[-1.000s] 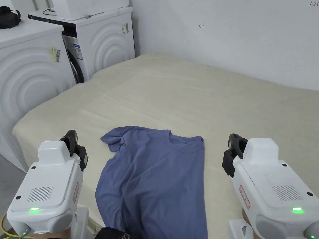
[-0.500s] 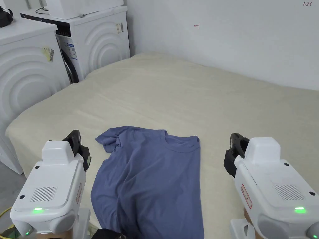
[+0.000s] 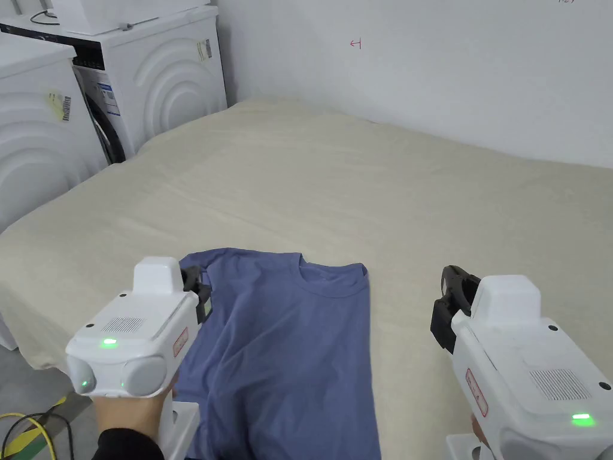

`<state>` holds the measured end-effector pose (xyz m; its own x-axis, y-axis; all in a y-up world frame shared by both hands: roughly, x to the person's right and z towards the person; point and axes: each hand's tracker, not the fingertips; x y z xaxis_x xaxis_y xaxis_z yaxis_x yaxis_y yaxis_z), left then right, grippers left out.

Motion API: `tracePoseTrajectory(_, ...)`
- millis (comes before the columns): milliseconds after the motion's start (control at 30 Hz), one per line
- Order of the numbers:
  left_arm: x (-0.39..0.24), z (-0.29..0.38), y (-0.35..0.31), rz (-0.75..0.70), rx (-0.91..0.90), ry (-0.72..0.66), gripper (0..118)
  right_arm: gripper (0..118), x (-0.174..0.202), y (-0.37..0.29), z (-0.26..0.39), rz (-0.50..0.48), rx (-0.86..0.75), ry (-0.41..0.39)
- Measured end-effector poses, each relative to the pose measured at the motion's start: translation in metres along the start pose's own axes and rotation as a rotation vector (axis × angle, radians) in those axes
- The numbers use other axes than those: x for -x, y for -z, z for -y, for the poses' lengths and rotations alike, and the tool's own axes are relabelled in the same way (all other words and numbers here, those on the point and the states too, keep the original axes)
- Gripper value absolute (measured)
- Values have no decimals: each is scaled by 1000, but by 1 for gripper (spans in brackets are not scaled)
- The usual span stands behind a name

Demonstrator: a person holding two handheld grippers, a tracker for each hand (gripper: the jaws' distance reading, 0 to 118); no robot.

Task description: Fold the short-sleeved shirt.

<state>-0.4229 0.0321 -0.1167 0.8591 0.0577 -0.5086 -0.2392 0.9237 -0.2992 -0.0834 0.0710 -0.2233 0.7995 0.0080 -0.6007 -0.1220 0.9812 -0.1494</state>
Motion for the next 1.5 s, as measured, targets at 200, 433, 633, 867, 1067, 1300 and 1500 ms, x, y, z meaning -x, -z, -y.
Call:
tracePoseTrajectory(200, -15, 13, 84, 81, 316, -44, 3, 0, -15, 17, 9, 30, 35, 1)
tracePoseTrajectory(433, -32, 44, 156, 44, 606, -17, 87, 0, -31, 36, 23, 60, 80, 2)
tracePoseTrajectory(633, -31, 72, 186, 11, 692, -3, 106, 0, -39, 43, 32, 87, 116, 11)
tracePoseTrajectory(867, -47, 77, 177, 4, 735, 39, 78, 0, -45, 43, 41, 108, 149, 15)
tracePoseTrajectory(1067, -52, 78, 173, 55, 719, 115, 6, 0, -52, 34, 42, 120, 150, 32)
tracePoseTrajectory(1300, -21, 65, 161, 153, 633, -91, 1, 0, -69, 20, 41, 141, 128, 40)
tracePoseTrajectory(1500, -3, 37, 133, 346, 514, -390, 1, 0, -83, 3, 37, 169, 102, 55)
